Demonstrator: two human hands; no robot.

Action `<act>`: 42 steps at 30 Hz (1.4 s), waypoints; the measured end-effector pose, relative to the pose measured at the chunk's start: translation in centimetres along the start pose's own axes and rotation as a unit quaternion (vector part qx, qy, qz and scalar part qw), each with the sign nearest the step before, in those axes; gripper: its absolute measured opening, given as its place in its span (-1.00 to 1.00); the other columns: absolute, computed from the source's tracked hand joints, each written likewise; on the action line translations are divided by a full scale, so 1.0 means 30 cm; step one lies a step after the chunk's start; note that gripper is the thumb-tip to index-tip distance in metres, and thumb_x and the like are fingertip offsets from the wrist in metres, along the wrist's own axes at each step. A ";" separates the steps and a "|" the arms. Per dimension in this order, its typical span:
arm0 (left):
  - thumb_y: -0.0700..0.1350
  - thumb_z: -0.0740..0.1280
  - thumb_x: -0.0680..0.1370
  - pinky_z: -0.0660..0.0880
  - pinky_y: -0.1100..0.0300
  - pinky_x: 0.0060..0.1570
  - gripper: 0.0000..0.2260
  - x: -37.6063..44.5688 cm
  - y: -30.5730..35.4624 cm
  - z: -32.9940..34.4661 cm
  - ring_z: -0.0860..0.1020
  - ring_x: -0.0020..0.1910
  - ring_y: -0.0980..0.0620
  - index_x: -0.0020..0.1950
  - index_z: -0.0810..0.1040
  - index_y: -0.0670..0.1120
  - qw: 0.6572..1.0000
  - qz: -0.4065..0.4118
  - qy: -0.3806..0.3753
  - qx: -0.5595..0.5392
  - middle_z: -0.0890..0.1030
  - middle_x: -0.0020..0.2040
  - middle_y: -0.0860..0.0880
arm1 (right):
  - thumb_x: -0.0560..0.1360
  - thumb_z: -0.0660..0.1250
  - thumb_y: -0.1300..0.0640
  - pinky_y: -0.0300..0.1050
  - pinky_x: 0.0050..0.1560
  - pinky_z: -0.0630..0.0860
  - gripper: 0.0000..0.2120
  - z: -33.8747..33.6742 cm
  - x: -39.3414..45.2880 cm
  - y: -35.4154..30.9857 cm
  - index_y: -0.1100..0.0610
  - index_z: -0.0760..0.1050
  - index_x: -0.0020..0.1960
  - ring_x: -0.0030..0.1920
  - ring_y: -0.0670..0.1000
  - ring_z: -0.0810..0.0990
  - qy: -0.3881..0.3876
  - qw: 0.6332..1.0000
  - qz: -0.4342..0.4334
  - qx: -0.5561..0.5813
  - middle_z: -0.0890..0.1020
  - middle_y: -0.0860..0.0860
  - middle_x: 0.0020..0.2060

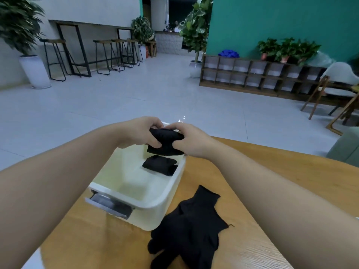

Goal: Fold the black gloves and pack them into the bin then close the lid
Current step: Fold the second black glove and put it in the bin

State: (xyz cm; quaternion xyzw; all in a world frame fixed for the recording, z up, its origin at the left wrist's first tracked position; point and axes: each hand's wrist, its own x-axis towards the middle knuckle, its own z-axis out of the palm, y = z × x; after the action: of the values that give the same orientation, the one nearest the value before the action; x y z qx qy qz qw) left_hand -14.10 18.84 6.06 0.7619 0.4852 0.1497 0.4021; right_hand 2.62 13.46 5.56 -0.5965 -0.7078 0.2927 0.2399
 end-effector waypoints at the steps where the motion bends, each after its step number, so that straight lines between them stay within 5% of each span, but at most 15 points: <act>1: -0.37 0.38 0.40 0.38 0.20 -0.20 -0.73 0.006 -0.027 -0.011 0.47 -0.20 0.00 -0.08 0.45 -0.03 1.000 -0.010 -0.003 0.015 0.50 -0.17 -0.02 | 0.45 0.23 0.16 -0.12 -0.04 0.53 -0.63 0.016 0.022 -0.018 -0.08 0.45 0.24 -0.04 0.01 0.58 -0.019 0.999 0.009 -0.028 0.62 -0.03 0.02; 3: -0.36 0.40 0.37 0.35 0.21 -0.26 -0.72 0.018 -0.074 -0.020 0.45 -0.23 0.00 -0.07 0.46 -0.05 0.998 -0.033 -0.015 0.046 0.48 -0.20 -0.01 | 0.46 0.26 0.06 -0.17 -0.03 0.50 -0.72 0.044 0.066 -0.034 -0.06 0.50 0.16 -0.03 -0.01 0.58 -0.053 0.995 0.023 -0.084 0.66 -0.03 0.04; 9: -0.28 0.42 0.41 0.42 0.30 -0.29 -0.79 0.086 -0.156 -0.012 0.50 -0.24 0.09 -0.05 0.46 -0.07 0.994 -0.063 -0.069 0.063 0.51 -0.20 0.03 | 0.45 0.29 0.25 -0.09 -0.10 0.55 -0.77 0.113 0.207 -0.011 0.13 0.57 0.09 -0.10 0.09 0.58 -0.127 0.980 0.046 -0.149 0.62 0.09 -0.07; 12: -0.25 0.28 0.54 0.55 0.35 -0.15 -0.90 0.115 -0.171 -0.014 0.57 -0.14 0.10 0.04 0.51 -0.18 0.982 -0.104 -0.155 -0.007 0.56 -0.11 -0.03 | 0.45 0.32 0.27 -0.03 0.06 0.61 -0.72 0.131 0.266 0.013 0.17 0.55 0.15 -0.03 0.12 0.61 -0.181 0.968 0.099 -0.146 0.59 0.10 -0.03; 17: -0.30 0.19 0.56 0.54 0.09 0.09 -0.87 0.171 -0.219 0.011 0.54 0.04 -0.05 0.04 0.48 -0.14 0.971 -0.138 -0.186 0.059 0.52 0.07 -0.13 | 0.53 0.31 0.27 -0.06 0.13 0.56 -0.62 0.179 0.320 0.055 0.27 0.41 0.32 -0.02 0.10 0.57 -0.295 0.931 0.208 -0.049 0.56 0.12 -0.10; 20: -0.32 0.17 0.57 0.50 0.00 0.20 -0.84 0.194 -0.246 0.044 0.50 0.14 -0.11 0.11 0.44 -0.16 0.959 -0.155 -0.211 0.108 0.47 0.10 -0.13 | 0.53 0.32 0.23 -0.06 0.23 0.51 -0.57 0.221 0.345 0.087 0.25 0.36 0.37 0.12 0.11 0.56 -0.325 0.918 0.215 -0.077 0.55 0.19 0.15; 23: -0.30 0.19 0.56 0.50 0.00 0.20 -0.75 0.209 -0.277 0.081 0.49 0.22 -0.13 0.23 0.45 -0.21 0.952 -0.142 -0.221 0.157 0.50 0.20 -0.14 | 0.53 0.32 0.26 -0.03 0.21 0.53 -0.56 0.258 0.358 0.108 0.30 0.36 0.37 0.01 0.08 0.55 -0.326 0.918 0.188 -0.123 0.52 0.23 0.21; 27: -0.17 0.32 0.49 0.46 0.05 0.18 -0.70 0.238 -0.322 0.110 0.54 0.14 -0.14 0.21 0.54 -0.16 0.936 -0.071 -0.176 0.297 0.60 0.16 -0.13 | 0.49 0.37 0.24 -0.11 -0.12 0.58 -0.67 0.277 0.366 0.108 0.35 0.50 0.21 -0.33 0.03 0.57 -0.308 0.915 0.113 -0.235 0.63 0.16 -0.09; 31: -0.12 0.39 0.45 0.47 0.12 0.04 -0.71 0.240 -0.328 0.125 0.57 0.06 -0.16 0.14 0.59 -0.18 0.932 -0.045 -0.123 0.339 0.64 0.08 -0.15 | 0.44 0.39 0.28 -0.26 -0.28 0.52 -0.85 0.276 0.356 0.088 0.23 0.58 0.02 -0.52 -0.11 0.50 -0.278 0.923 0.058 -0.260 0.51 0.00 -0.42; 36: -0.16 0.42 0.42 0.43 0.17 -0.28 -0.88 0.250 -0.305 0.128 0.57 -0.27 -0.09 -0.12 0.57 -0.19 0.936 -0.069 -0.079 0.337 0.59 -0.27 -0.11 | 0.50 0.24 0.35 -0.28 -0.27 0.50 -0.65 0.277 0.332 0.073 0.19 0.50 0.27 -0.35 -0.03 0.51 -0.331 0.909 0.075 -0.241 0.53 0.03 -0.26; 39: -0.25 0.36 0.45 0.52 0.21 -0.27 -0.79 0.252 -0.304 0.125 0.56 -0.39 -0.02 -0.35 0.41 -0.09 0.950 -0.139 -0.116 0.252 0.51 -0.38 -0.03 | 0.51 0.19 0.34 -0.12 -0.04 0.55 -0.62 0.273 0.330 0.070 0.20 0.46 0.32 0.00 0.12 0.59 -0.364 0.887 0.095 -0.268 0.59 0.11 0.04; 42: -0.36 0.31 0.46 0.56 0.23 -0.18 -0.87 0.226 -0.294 0.096 0.62 -0.25 -0.04 -0.15 0.53 -0.14 0.956 -0.171 -0.149 0.184 0.56 -0.27 -0.05 | 0.54 0.14 0.33 -0.19 0.12 0.53 -0.57 0.268 0.313 0.062 0.19 0.38 0.40 0.21 0.11 0.54 -0.385 0.864 0.104 -0.308 0.48 0.13 0.35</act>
State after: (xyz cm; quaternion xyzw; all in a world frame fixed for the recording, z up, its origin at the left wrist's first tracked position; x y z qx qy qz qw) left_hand -14.51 25.14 -3.55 0.7422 0.5617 -0.1288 0.3422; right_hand -3.25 21.91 -1.56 -0.5502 -0.7319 0.2890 -0.2795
